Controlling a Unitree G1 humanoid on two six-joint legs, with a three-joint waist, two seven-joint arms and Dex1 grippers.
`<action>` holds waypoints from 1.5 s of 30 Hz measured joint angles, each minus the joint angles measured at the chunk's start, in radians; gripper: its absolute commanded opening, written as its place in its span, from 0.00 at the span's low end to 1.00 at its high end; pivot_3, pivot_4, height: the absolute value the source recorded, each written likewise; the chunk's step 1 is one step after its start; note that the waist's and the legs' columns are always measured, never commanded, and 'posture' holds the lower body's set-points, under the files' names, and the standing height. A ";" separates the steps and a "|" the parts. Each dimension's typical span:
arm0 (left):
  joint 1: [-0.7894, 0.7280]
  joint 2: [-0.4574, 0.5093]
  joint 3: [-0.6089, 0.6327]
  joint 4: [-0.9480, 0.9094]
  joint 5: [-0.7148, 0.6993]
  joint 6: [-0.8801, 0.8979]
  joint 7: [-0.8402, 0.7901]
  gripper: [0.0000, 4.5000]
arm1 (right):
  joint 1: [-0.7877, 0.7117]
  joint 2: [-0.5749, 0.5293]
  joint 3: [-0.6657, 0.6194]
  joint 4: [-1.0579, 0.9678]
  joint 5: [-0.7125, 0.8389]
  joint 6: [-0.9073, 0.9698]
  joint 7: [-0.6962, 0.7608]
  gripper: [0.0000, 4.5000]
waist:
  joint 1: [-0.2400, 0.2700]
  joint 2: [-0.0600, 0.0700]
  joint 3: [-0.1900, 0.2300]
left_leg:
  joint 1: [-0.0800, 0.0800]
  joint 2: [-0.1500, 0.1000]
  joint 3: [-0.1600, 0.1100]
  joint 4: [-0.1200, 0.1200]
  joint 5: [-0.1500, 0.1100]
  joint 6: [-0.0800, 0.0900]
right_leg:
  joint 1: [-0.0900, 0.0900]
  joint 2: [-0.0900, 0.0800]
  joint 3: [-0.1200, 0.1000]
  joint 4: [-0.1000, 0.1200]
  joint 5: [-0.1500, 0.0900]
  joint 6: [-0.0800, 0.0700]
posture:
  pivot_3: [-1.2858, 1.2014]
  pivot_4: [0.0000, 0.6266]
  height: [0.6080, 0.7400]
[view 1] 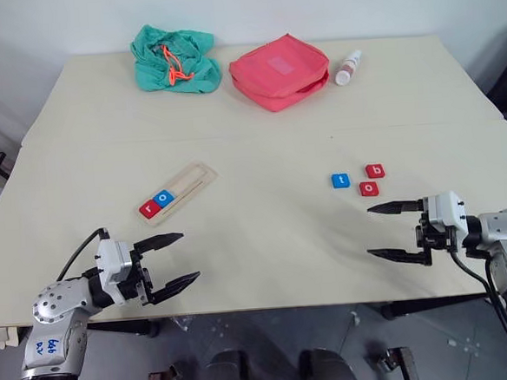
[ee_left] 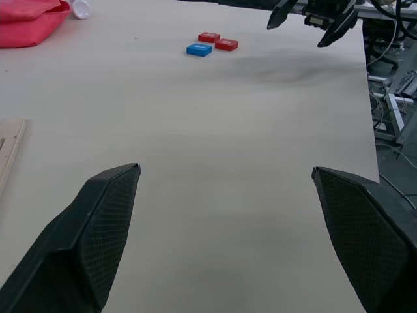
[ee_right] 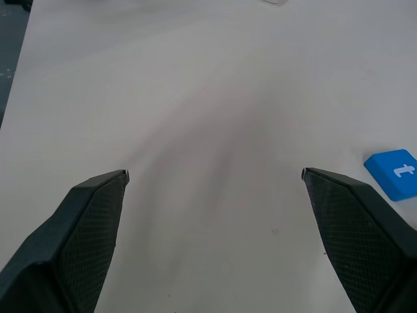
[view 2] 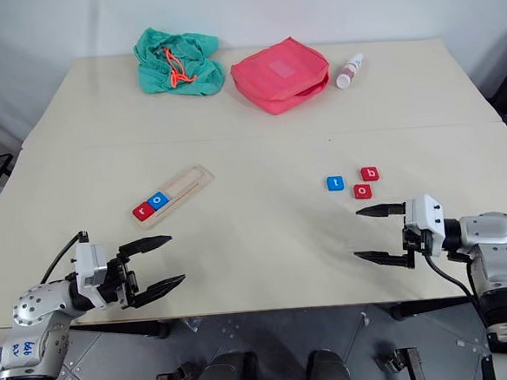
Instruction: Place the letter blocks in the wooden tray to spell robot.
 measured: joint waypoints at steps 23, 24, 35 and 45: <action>0.184 0.147 0.250 -0.151 -0.058 0.305 0.168 1.00 | -0.186 0.062 0.019 0.086 -0.039 0.019 -0.035 0.99 | 0.001 0.000 0.000 | 0.000 -0.001 -0.002 0.000 0.000 0.000 | 0.000 0.000 0.000 0.000 0.000 0.000 | 0.52 0.24 1.00; 0.157 0.152 0.249 -0.130 -0.052 0.324 0.184 1.00 | -0.186 0.064 0.020 0.085 -0.039 0.020 -0.035 0.99 | 0.000 0.000 0.000 | 0.000 -0.001 -0.001 0.000 0.000 0.000 | 0.000 -0.001 0.000 0.001 0.000 0.000 | 0.52 0.24 1.00; -0.247 0.217 0.076 0.234 0.098 0.373 0.201 1.00 | -0.114 0.057 0.018 -0.116 0.003 0.110 -0.040 0.99 | -0.004 0.000 0.000 | 0.000 -0.003 -0.002 -0.001 0.000 0.000 | -0.004 -0.003 -0.001 0.009 0.000 0.000 | 0.52 0.24 1.00; -0.514 0.160 -0.079 0.568 0.222 0.233 0.088 1.00 | 0.063 0.043 -0.023 -0.255 0.020 0.156 -0.094 0.99 | -0.004 0.000 0.000 | 0.000 -0.004 -0.001 -0.001 0.000 0.000 | -0.006 -0.004 -0.005 0.012 0.000 0.000 | 0.52 0.24 1.00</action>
